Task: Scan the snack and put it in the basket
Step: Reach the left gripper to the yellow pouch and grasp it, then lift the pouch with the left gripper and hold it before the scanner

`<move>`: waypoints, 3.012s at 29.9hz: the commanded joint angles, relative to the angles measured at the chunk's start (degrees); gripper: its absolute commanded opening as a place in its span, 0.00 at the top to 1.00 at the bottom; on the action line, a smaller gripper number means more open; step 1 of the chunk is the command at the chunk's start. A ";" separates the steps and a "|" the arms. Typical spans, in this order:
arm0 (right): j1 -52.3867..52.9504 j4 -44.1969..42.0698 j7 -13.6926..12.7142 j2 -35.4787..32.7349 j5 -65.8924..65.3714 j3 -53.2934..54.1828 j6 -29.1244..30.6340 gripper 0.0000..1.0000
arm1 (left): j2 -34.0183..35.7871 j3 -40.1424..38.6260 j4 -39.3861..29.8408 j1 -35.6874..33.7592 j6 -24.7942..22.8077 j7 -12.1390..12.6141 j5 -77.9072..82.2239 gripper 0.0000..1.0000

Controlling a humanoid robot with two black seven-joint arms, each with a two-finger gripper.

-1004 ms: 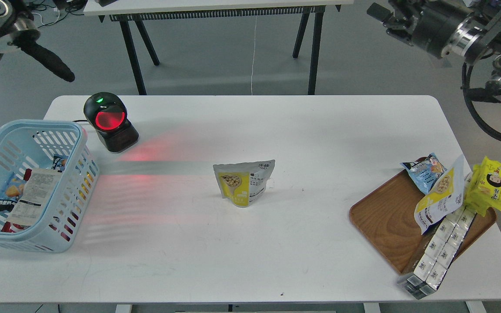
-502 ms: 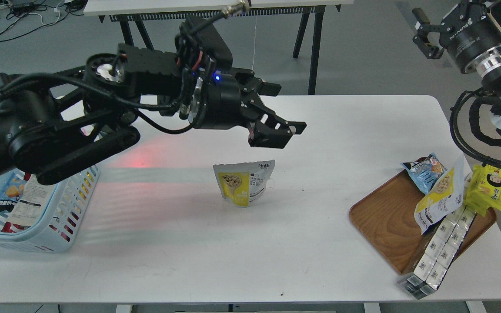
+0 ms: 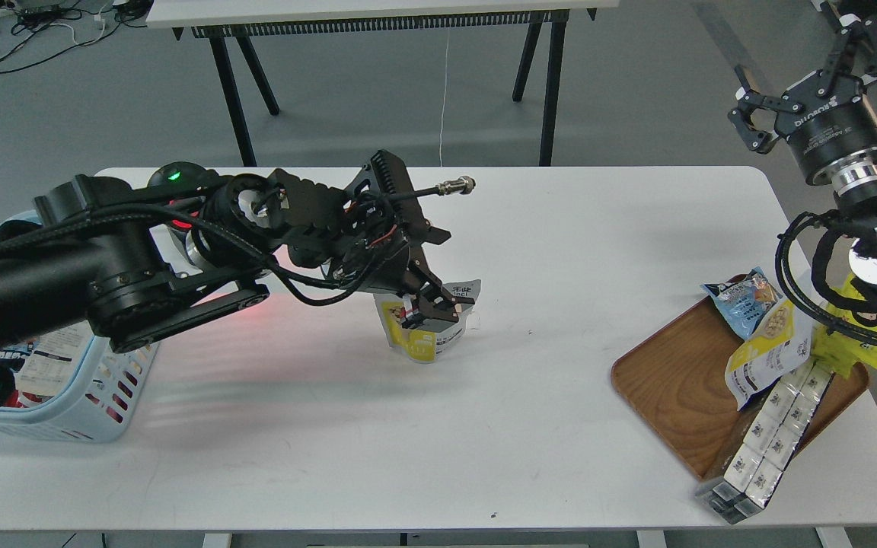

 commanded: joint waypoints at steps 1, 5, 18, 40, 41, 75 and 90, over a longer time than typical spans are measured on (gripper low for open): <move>0.07 0.01 0.00 0.00 -0.01 -0.02 0.00 0.01 | -0.24 0.66 1.51 1.19 0.00 -0.38 0.00 0.25; 0.07 0.01 0.00 0.00 -0.09 -0.02 0.00 0.01 | -0.24 0.66 1.68 2.07 0.00 -0.38 0.00 0.38; -0.02 0.01 0.00 0.09 -0.09 0.07 0.00 0.01 | -0.33 0.48 3.27 3.22 0.00 -1.00 0.00 0.82; 0.51 -0.25 0.00 0.18 -0.09 0.86 0.00 0.01 | 11.79 -6.72 -2.79 3.39 0.00 -8.73 0.00 1.00; 0.51 -0.25 0.00 0.18 -0.09 0.95 0.00 0.01 | 13.19 -6.72 -3.23 3.39 0.00 -8.82 0.00 1.00; 0.33 -0.08 0.00 0.09 -0.09 1.12 0.00 0.01 | 24.46 -8.92 -0.34 3.04 0.00 -11.86 0.00 1.00; 0.33 -0.08 0.00 0.26 -0.09 1.21 0.00 0.01 | 22.79 -8.22 4.32 3.48 0.00 -11.86 0.00 1.00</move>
